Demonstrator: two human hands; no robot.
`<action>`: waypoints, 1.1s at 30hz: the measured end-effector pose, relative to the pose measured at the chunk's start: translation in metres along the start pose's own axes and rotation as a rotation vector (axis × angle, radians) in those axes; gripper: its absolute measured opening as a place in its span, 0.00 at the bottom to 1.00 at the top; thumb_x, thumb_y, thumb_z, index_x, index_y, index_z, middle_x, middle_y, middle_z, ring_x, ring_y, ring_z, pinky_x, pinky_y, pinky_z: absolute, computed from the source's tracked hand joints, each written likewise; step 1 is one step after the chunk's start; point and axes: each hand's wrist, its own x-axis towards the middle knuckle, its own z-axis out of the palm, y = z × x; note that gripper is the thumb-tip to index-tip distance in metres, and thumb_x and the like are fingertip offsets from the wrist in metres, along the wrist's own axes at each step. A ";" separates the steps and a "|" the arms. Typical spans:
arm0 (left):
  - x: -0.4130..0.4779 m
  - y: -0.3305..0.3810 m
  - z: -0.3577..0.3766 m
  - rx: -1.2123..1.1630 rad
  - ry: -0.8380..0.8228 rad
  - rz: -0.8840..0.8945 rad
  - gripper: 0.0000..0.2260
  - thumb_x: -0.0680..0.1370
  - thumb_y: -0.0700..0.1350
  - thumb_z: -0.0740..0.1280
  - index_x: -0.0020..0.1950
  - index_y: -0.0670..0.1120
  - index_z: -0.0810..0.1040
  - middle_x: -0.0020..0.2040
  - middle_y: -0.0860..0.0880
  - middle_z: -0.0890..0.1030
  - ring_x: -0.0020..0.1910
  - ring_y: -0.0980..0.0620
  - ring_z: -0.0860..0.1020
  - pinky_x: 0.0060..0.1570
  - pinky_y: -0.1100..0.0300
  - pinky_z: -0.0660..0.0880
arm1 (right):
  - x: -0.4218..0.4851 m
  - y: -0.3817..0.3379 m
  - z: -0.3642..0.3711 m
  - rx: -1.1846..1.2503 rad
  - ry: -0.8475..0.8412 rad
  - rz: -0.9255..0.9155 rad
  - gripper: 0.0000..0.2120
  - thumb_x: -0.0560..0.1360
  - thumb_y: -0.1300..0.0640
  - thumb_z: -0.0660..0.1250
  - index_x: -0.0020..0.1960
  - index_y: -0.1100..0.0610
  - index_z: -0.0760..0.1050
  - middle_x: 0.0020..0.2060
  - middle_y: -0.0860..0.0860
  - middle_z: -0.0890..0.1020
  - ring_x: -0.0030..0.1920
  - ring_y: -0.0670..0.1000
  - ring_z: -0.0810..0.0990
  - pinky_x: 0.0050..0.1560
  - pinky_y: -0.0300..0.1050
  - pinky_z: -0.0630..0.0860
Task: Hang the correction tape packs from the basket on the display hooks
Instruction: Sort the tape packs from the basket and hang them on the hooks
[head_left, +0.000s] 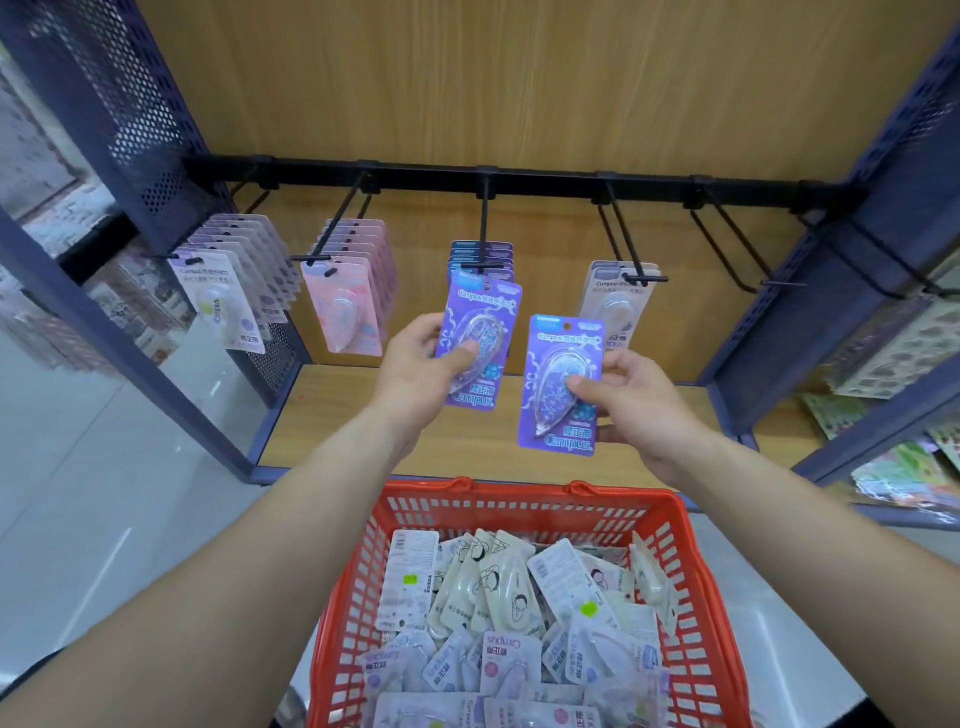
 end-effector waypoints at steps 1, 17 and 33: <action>0.003 0.000 0.001 0.007 0.012 0.005 0.08 0.80 0.36 0.69 0.57 0.47 0.79 0.51 0.50 0.85 0.43 0.57 0.84 0.41 0.63 0.81 | 0.001 0.002 0.000 -0.006 -0.001 0.007 0.09 0.80 0.63 0.69 0.58 0.60 0.71 0.42 0.51 0.86 0.33 0.46 0.85 0.30 0.45 0.80; 0.035 -0.003 -0.001 0.269 0.231 0.066 0.17 0.78 0.43 0.73 0.67 0.46 0.80 0.54 0.49 0.85 0.50 0.52 0.83 0.54 0.55 0.81 | 0.023 0.010 0.014 0.002 -0.027 -0.095 0.10 0.80 0.60 0.70 0.60 0.58 0.74 0.46 0.51 0.88 0.43 0.50 0.88 0.38 0.45 0.82; -0.013 0.015 -0.067 0.725 0.131 0.092 0.13 0.77 0.51 0.73 0.61 0.53 0.82 0.52 0.58 0.83 0.49 0.60 0.82 0.51 0.62 0.73 | 0.056 0.000 0.078 -0.031 0.057 -0.228 0.08 0.80 0.57 0.70 0.53 0.46 0.74 0.49 0.53 0.87 0.50 0.55 0.86 0.51 0.56 0.84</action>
